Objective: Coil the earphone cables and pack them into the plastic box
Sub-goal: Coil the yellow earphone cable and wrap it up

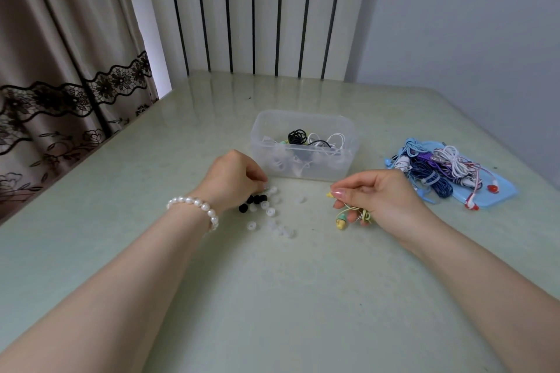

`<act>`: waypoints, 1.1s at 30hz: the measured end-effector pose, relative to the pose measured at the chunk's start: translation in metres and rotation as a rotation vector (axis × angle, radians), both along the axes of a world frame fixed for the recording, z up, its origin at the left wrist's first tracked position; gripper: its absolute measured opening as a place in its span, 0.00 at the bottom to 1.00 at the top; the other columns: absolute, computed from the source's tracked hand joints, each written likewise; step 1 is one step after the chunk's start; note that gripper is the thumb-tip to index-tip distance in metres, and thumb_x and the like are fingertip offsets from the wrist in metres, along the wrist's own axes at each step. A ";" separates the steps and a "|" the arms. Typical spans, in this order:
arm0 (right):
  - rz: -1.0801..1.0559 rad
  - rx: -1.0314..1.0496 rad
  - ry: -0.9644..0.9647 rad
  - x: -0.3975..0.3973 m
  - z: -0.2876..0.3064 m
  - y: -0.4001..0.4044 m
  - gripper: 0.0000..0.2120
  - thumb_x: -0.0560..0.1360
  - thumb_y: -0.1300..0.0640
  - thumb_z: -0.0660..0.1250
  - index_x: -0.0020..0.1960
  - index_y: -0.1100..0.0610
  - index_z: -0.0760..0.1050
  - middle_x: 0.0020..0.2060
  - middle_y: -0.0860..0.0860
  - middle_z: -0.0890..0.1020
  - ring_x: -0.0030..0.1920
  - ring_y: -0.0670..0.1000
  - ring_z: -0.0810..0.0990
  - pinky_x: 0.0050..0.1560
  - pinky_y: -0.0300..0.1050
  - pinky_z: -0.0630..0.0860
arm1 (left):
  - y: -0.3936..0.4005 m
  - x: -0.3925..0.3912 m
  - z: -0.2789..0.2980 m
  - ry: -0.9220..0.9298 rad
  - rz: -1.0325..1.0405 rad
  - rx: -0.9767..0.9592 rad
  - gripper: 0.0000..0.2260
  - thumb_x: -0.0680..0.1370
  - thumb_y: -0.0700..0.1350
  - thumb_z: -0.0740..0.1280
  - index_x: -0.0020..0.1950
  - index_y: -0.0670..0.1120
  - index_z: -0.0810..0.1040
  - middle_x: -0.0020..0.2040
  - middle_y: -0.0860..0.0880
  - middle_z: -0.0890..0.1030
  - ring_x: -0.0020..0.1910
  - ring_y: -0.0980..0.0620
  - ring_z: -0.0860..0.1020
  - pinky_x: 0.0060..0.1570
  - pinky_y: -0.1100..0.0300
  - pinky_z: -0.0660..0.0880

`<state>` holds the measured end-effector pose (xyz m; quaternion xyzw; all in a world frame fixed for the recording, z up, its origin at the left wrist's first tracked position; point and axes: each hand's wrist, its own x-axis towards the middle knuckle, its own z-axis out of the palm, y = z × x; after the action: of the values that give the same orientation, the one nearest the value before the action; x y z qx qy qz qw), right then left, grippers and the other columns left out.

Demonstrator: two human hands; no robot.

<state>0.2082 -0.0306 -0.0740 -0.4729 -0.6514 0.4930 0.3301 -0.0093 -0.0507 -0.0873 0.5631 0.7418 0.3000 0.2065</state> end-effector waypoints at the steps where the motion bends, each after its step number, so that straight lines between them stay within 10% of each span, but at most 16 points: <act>1: -0.001 0.000 0.001 0.000 0.000 0.000 0.06 0.71 0.65 0.69 0.38 0.56 0.79 0.26 0.49 0.82 0.21 0.46 0.75 0.23 0.34 0.67 | 0.000 0.000 0.000 -0.013 -0.006 -0.011 0.03 0.72 0.38 0.70 0.42 0.44 0.82 0.31 0.49 0.79 0.18 0.59 0.73 0.21 0.69 0.70; 15: -0.006 0.013 0.007 0.003 0.002 0.003 0.06 0.71 0.65 0.69 0.37 0.56 0.79 0.26 0.49 0.82 0.22 0.46 0.76 0.24 0.34 0.68 | -0.005 -0.005 0.010 -0.024 0.062 0.062 0.07 0.67 0.42 0.76 0.34 0.46 0.78 0.30 0.51 0.78 0.27 0.55 0.74 0.27 0.68 0.68; 26: 0.026 0.061 0.147 0.004 0.006 0.000 0.07 0.71 0.65 0.68 0.41 0.55 0.80 0.30 0.49 0.84 0.28 0.48 0.79 0.35 0.42 0.72 | -0.023 0.056 0.021 -1.140 -0.129 0.044 0.06 0.72 0.27 0.64 0.40 0.35 0.78 0.31 0.44 0.82 0.32 0.52 0.82 0.35 0.65 0.79; 33: 0.038 0.147 0.228 0.003 0.011 -0.003 0.06 0.69 0.64 0.69 0.40 0.55 0.81 0.25 0.46 0.80 0.26 0.44 0.76 0.30 0.38 0.72 | -0.023 0.060 0.018 -1.253 -0.092 0.041 0.06 0.71 0.28 0.64 0.43 0.35 0.78 0.35 0.42 0.83 0.35 0.49 0.83 0.37 0.63 0.80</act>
<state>0.2114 -0.0335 -0.0630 -0.3758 -0.6530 0.5006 0.4263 0.0511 -0.0735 -0.0698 0.3155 0.4493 0.5779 0.6038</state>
